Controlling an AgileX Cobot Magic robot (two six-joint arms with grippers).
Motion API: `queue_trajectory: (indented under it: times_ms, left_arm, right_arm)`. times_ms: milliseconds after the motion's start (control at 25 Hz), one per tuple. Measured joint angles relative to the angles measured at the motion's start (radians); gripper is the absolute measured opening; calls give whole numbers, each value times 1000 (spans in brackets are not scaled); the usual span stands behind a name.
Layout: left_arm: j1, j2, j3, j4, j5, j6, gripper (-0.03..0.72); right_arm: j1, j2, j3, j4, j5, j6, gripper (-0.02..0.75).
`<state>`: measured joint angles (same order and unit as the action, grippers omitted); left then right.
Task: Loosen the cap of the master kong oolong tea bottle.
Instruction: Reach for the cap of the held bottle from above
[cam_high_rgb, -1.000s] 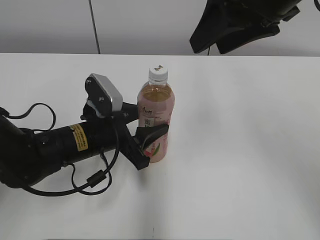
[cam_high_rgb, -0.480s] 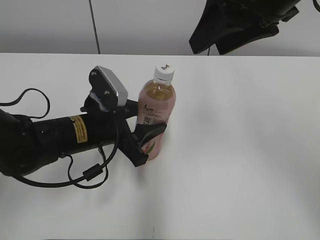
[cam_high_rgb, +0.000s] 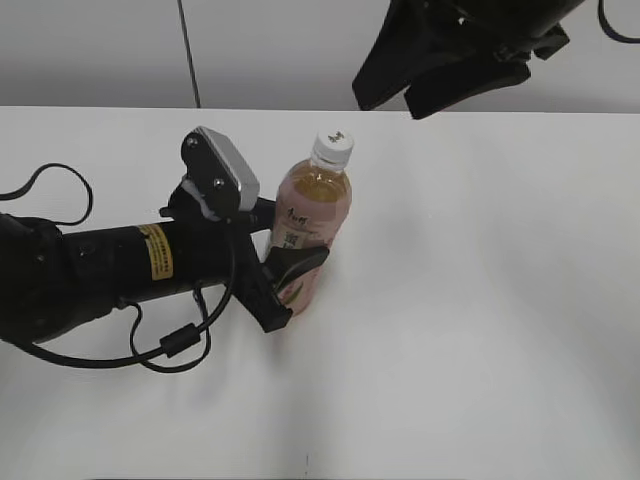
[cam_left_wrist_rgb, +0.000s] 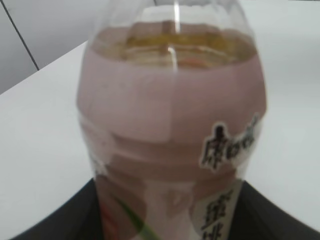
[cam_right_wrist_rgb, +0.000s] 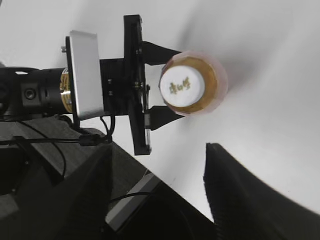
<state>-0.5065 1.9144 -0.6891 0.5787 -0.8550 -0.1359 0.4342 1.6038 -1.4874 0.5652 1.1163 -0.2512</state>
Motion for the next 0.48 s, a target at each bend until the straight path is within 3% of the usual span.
queue_trajectory:
  times_ms: [480]
  left_arm:
    - [0, -59, -9, 1, 104, 22, 384]
  right_arm:
    - [41, 76, -31, 72, 18, 42, 440]
